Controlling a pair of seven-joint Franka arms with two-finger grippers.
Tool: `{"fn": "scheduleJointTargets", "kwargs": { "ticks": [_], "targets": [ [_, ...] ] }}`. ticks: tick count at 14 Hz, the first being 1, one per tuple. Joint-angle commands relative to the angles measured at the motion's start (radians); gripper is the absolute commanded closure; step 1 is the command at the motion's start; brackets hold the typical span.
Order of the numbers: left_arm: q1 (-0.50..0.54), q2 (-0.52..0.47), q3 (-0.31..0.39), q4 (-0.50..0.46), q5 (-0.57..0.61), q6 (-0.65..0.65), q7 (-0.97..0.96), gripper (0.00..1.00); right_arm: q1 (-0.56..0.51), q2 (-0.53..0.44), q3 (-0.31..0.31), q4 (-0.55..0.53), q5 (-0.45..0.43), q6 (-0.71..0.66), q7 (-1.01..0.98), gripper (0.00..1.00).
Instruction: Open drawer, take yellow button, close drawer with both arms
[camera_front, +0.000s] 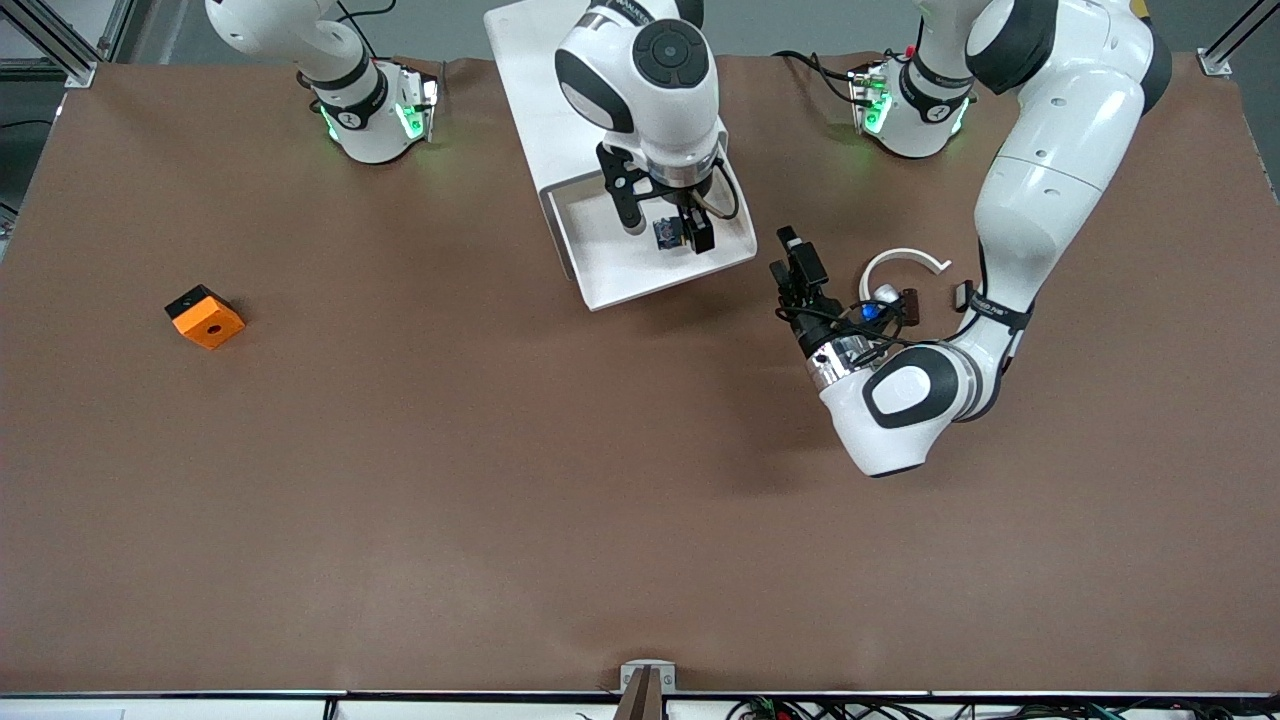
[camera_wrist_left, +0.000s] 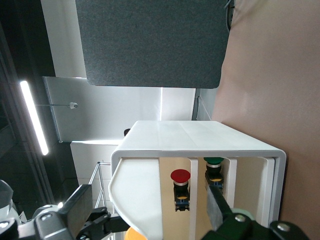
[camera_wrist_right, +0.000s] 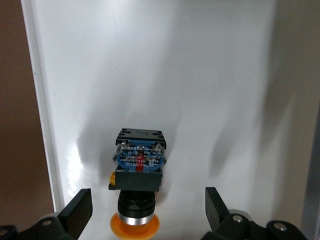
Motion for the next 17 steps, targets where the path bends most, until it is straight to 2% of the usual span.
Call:
{"fn": "scheduleJointTargets", "kwargs": {
  "ticks": [1,8,14,17],
  "targets": [
    [-0.006,-0.008,0.006,0.011,0.010,-0.024,0.005,0.00,0.011,0.019,-0.012,0.030,0.014,-0.006,0.007,0.00],
    [-0.005,-0.029,-0.007,0.028,0.021,-0.036,0.054,0.00,-0.006,0.017,-0.018,0.030,0.005,-0.017,-0.084,0.00],
    [-0.005,-0.096,-0.040,0.031,0.152,-0.036,0.284,0.00,-0.015,0.017,-0.021,0.027,-0.001,-0.049,-0.087,0.00],
    [-0.018,-0.165,-0.040,0.031,0.223,-0.033,0.453,0.00,-0.015,0.014,-0.021,0.029,-0.003,-0.127,-0.081,0.01]
  ]
}}
